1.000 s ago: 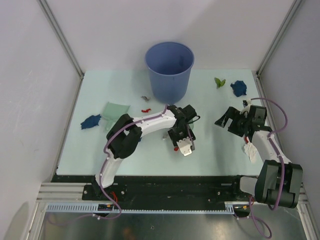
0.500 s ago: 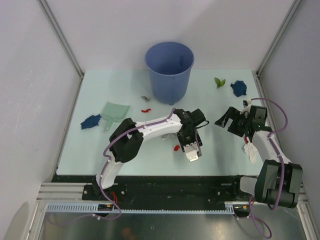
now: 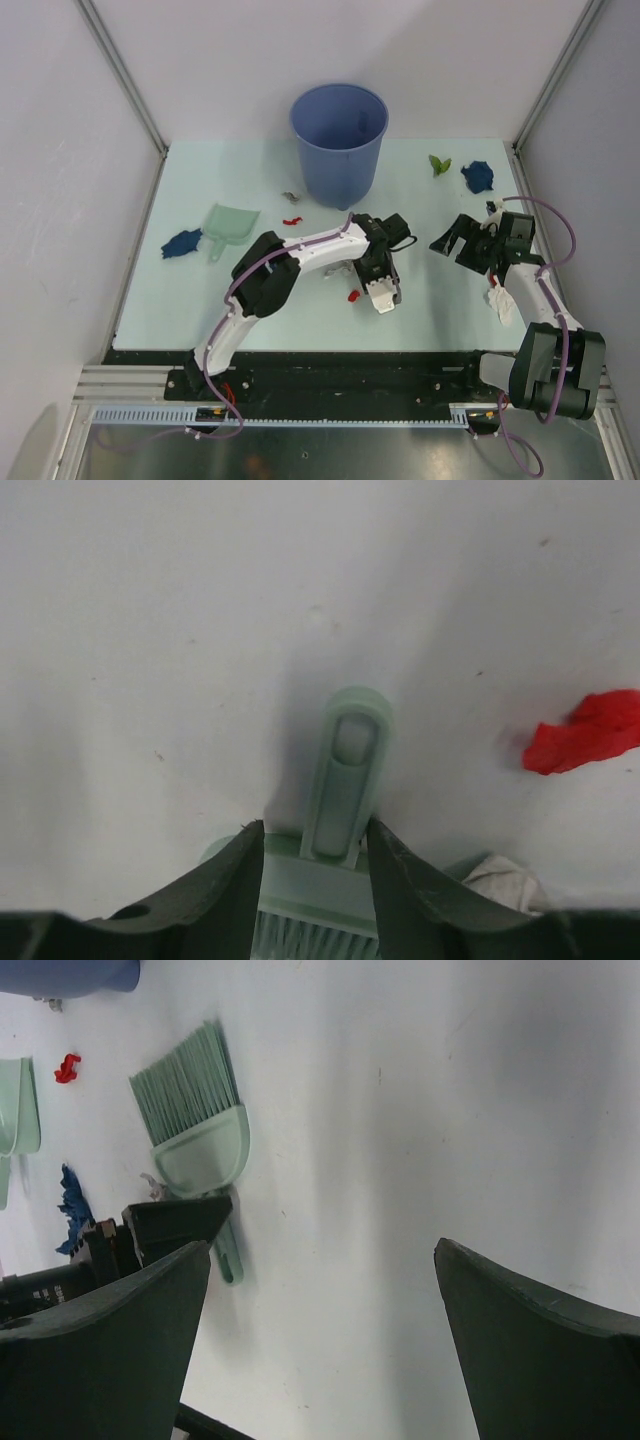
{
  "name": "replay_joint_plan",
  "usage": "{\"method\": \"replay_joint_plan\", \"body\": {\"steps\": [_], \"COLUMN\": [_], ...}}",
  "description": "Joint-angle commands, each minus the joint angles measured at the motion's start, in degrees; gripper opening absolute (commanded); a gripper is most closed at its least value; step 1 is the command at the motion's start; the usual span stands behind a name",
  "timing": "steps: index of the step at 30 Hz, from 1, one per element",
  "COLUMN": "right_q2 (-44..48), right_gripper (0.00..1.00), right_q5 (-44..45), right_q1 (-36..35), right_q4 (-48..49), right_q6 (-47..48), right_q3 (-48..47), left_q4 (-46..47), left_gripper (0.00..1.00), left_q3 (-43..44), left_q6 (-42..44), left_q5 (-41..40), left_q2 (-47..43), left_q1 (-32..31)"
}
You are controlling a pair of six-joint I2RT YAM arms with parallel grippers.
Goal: Sweep away the paper scraps from the table
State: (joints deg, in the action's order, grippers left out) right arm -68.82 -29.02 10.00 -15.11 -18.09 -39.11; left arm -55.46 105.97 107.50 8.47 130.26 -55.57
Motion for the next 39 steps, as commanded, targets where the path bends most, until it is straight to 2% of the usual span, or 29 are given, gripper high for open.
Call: {"method": "replay_joint_plan", "body": {"steps": [1, 4, 7, 10, 11, 16, 21, 24, 28, 29, 32, 35, 39], "right_q2": [1.3, 1.2, 1.3, 1.1, 1.1, 2.2, 3.4, 4.7, 4.9, 4.7, 3.8, 3.3, 5.8], "right_gripper": [1.00, 1.00, 1.00, 1.00, 1.00, 1.00, 1.00, 1.00, 1.00, 0.99, 0.95, 0.91, 0.88], "right_q5": [-1.1, -1.2, -1.5, -1.9, -2.1, -1.1, -0.2, -2.8, -7.0, -7.6, -9.8, -9.5, -7.0], "right_q1": [0.5, 0.6, 0.7, 0.9, 1.0, 1.1, 2.7, 5.3, 7.0, 6.8, 4.9, 1.1, -3.1], "right_q4": [1.2, 1.3, 1.6, 1.8, 1.8, 1.1, 0.8, 3.5, 9.8, 14.0, 23.2, 28.4, 29.9], "right_q6": [0.8, 0.7, 0.5, 0.3, 0.2, -0.2, -2.7, -5.3, -13.4, -15.1, -22.4, -27.7, -32.4], "right_q3": [0.6, 0.6, 0.7, 0.8, 0.7, 0.7, 0.9, 2.5, 6.5, 7.7, 13.1, 16.3, 19.6], "left_q4": [-0.4, -0.5, -0.5, -0.8, -0.8, -0.7, -0.6, -0.5, -0.5, -0.5, 0.0, 0.4, 1.1], "left_gripper": [0.48, 0.46, 0.37, 0.14, 0.00, 0.00, 0.00, 0.00, 0.00, 0.00, 0.00, 0.00, 0.00], "left_q3": [0.8, -6.4, -13.1, -13.4, -12.8, -6.2, 8.4, 12.0, 11.7, 11.9, 13.6, 17.1, 19.9], "left_q6": [4.2, 5.8, 7.1, 5.7, 4.2, -2.6, -18.0, -23.9, -26.6, -28.1, -32.4, -37.2, -38.9], "left_q5": [-2.8, -5.9, -8.1, -8.2, -7.8, 1.7, 15.9, 24.4, 24.8, 24.8, 25.4, 25.9, 25.5], "left_q2": [1.6, 0.0, -1.7, -0.6, 0.3, 1.4, 0.9, 0.3, 0.3, 0.4, 1.5, 3.0, 4.0], "left_q1": [-0.2, -1.2, -2.1, -2.5, -2.5, -2.4, 0.4, 2.2, 2.0, 2.0, 2.1, 2.4, 2.6]}}
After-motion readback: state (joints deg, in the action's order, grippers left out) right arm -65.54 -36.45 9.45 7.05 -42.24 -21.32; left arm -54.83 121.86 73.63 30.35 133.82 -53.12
